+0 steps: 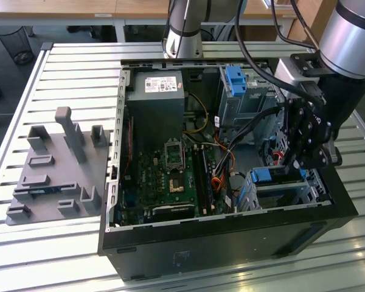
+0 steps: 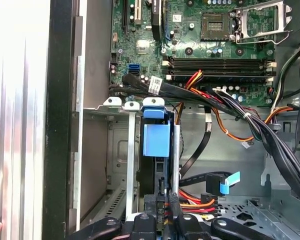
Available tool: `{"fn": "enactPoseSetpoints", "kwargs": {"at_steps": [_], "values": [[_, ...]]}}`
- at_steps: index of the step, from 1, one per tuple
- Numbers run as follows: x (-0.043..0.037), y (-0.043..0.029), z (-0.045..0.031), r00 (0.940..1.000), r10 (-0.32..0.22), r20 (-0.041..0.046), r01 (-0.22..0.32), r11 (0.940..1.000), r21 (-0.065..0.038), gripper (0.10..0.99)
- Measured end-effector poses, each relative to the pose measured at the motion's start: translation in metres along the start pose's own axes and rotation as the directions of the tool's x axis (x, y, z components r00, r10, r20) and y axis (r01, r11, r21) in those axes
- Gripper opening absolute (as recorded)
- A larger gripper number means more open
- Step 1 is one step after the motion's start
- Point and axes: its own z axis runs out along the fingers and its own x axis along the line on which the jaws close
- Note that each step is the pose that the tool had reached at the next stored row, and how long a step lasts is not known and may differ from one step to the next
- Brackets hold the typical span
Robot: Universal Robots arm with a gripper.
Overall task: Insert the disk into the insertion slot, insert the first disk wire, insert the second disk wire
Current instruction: 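Insert the first disk wire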
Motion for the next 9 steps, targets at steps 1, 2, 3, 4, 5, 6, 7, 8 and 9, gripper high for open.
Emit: {"fn": "enactPoseSetpoints", "kwargs": {"at_steps": [1, 2, 3, 4, 5, 6, 7, 8, 9], "values": [[0.0000, 0.0000, -0.0007, 1.0000, 0.000, 0.0002, 0.000, 1.0000, 0.000, 0.239], [0.0001, 0.0000, -0.0016, 1.0000, 0.000, 0.0002, 0.000, 1.0000, 0.000, 0.239], [0.0002, 0.0000, -0.0024, 1.0000, 0.000, 0.0004, 0.000, 1.0000, 0.000, 0.239], [0.0002, 0.0000, -0.0034, 1.0000, 0.000, 0.0002, 0.000, 1.0000, 0.000, 0.239], [0.0003, 0.0000, -0.0040, 1.0000, 0.000, 0.0002, 0.000, 1.0000, 0.000, 0.239], [0.0003, 0.0000, -0.0046, 1.0000, 0.000, -0.0001, 0.000, 1.0000, 0.000, 0.239], [0.0003, 0.0001, -0.0054, 1.0000, 0.000, -0.0008, 0.000, 1.0000, 0.000, 0.239], [0.0004, 0.0001, -0.0064, 1.0000, 0.000, -0.0011, 0.000, 1.0000, 0.000, 0.239], [0.0004, 0.0001, -0.0073, 1.0000, 0.000, -0.0015, 0.000, 1.0000, 0.000, 0.227]]}}
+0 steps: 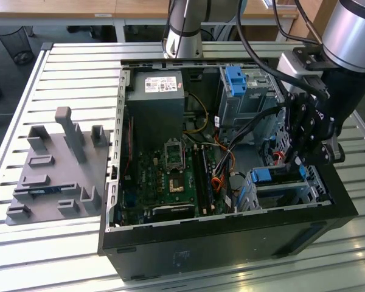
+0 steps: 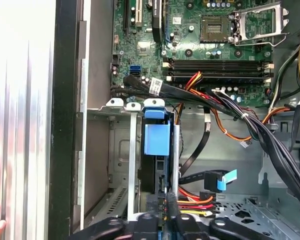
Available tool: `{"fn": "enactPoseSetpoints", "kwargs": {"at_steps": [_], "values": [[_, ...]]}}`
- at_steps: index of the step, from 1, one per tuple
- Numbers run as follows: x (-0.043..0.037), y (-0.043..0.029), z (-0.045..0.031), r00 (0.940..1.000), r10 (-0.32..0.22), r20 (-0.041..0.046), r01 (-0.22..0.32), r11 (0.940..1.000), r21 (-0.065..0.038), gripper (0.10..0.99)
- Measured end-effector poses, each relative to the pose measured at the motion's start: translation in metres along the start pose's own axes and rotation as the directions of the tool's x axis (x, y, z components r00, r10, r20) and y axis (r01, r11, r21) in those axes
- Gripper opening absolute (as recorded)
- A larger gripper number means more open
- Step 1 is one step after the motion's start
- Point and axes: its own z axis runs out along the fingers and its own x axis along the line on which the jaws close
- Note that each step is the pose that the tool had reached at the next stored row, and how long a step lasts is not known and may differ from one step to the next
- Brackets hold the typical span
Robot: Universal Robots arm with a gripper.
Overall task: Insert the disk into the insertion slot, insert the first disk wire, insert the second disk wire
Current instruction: 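Insert the first disk wire, then insert the second disk wire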
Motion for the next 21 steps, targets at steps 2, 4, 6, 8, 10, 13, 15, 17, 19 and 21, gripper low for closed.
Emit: {"fn": "enactPoseSetpoints", "kwargs": {"at_steps": [2, 4, 6, 8, 10, 13, 15, 17, 19, 21], "values": [[0.0000, 0.0000, -0.0008, 1.0000, 0.000, 0.0000, 0.000, 1.0000, 0.000, 0.161], [0.0000, 0.0000, -0.0009, 1.0000, 0.000, 0.0000, 0.000, 1.0000, 0.000, 0.106], [0.0000, 0.0000, -0.0012, 1.0000, 0.000, -0.0003, 0.000, 1.0000, 0.000, 0.106], [0.0001, 0.0000, -0.0013, 1.0000, 0.000, -0.0003, 0.000, 1.0000, 0.000, 0.106], [0.0001, 0.0000, -0.0014, 1.0000, 0.000, -0.0004, 0.000, 1.0000, 0.000, 0.106], [0.0001, 0.0002, -0.0014, 1.0000, 0.000, -0.0005, 0.000, 1.0000, 0.000, 0.106], [0.0000, 0.0021, -0.0015, 1.0000, 0.000, -0.0008, 0.000, 1.0000, 0.000, 0.106], [0.0000, 0.0046, -0.0014, 1.0000, 0.000, -0.0005, 0.000, 1.0000, 0.000, 0.106], [0.0000, 0.0068, -0.0013, 1.0000, 0.000, -0.0005, 0.000, 1.0000, 0.000, 0.106], [0.0000, 0.0083, -0.0013, 1.0000, 0.000, -0.0004, 0.000, 1.0000, 0.000, 0.106]]}}
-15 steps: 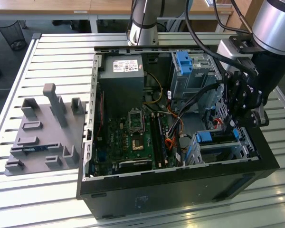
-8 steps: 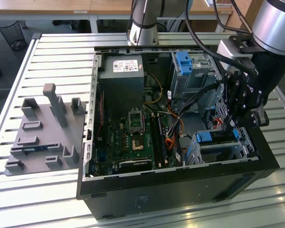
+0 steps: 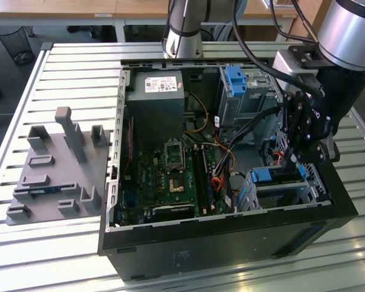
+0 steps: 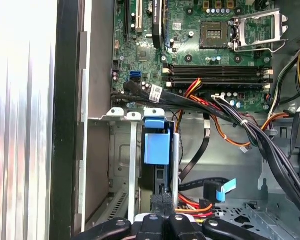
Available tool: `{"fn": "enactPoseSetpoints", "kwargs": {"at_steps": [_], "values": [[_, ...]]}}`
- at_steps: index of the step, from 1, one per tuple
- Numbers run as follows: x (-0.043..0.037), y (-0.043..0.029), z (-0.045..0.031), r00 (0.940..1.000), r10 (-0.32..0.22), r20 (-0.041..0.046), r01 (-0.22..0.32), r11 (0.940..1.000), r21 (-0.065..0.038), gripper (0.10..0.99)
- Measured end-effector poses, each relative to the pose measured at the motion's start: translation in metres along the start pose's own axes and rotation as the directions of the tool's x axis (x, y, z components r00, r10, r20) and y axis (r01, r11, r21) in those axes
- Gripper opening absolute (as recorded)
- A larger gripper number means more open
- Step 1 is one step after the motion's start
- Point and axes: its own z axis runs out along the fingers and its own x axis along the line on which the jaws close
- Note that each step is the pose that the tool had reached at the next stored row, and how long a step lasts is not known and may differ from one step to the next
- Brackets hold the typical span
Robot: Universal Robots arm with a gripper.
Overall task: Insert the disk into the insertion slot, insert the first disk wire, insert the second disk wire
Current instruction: 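Insert the second disk wire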
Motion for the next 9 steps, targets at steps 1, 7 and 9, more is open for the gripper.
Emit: {"fn": "enactPoseSetpoints", "kwargs": {"at_steps": [1, 7, 9], "values": [[0.0000, 0.0008, 0.0000, 1.0000, 0.000, 0.0000, 0.000, 1.0000, 0.000, 0.106], [0.0000, 0.0033, -0.0016, 1.0000, 0.000, -0.0004, 0.000, 1.0000, 0.000, 0.106], [0.0001, 0.0034, -0.0040, 1.0000, 0.000, 0.0000, 0.000, 1.0000, 0.000, 0.106]]}}
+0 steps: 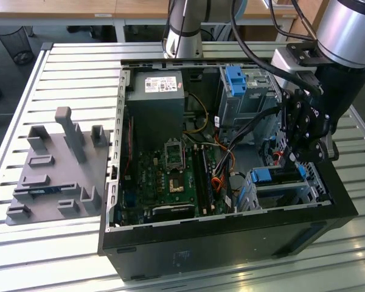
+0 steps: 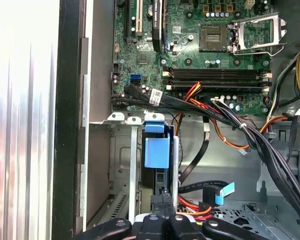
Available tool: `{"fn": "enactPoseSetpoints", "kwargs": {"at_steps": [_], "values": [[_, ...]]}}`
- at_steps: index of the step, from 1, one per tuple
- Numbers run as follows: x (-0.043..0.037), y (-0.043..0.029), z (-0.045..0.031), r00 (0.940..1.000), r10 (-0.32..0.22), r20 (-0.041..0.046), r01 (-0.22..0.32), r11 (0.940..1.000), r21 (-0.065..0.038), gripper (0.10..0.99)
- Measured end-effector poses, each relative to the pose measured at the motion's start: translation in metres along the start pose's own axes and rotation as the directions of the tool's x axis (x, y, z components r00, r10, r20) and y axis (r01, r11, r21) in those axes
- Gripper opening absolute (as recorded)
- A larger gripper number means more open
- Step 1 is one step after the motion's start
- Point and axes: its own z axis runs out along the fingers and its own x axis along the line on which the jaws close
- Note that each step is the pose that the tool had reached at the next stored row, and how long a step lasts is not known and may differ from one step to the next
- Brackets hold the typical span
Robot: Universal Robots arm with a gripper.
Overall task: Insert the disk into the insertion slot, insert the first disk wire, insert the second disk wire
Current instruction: 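Insert the second disk wire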
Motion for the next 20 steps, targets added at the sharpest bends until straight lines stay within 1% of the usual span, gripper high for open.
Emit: {"fn": "enactPoseSetpoints", "kwargs": {"at_steps": [3, 5, 10, 14, 20], "values": [[0.0000, 0.0002, -0.0034, 1.0000, 0.000, 0.0000, 0.000, 1.0000, -0.001, 0.106], [-0.0001, 0.0008, -0.0037, 1.0000, 0.000, 0.0003, 0.000, 1.0000, -0.002, 0.106], [-0.0002, 0.0094, -0.0037, 1.0000, 0.000, 0.0000, 0.000, 1.0000, -0.002, 0.106], [-0.0008, 0.0114, -0.0046, 1.0000, 0.000, -0.0002, 0.000, 1.0000, -0.002, 0.106], [-0.0037, 0.0124, -0.0121, 1.0000, 0.000, -0.0001, 0.000, 1.0000, -0.002, 0.106]]}}
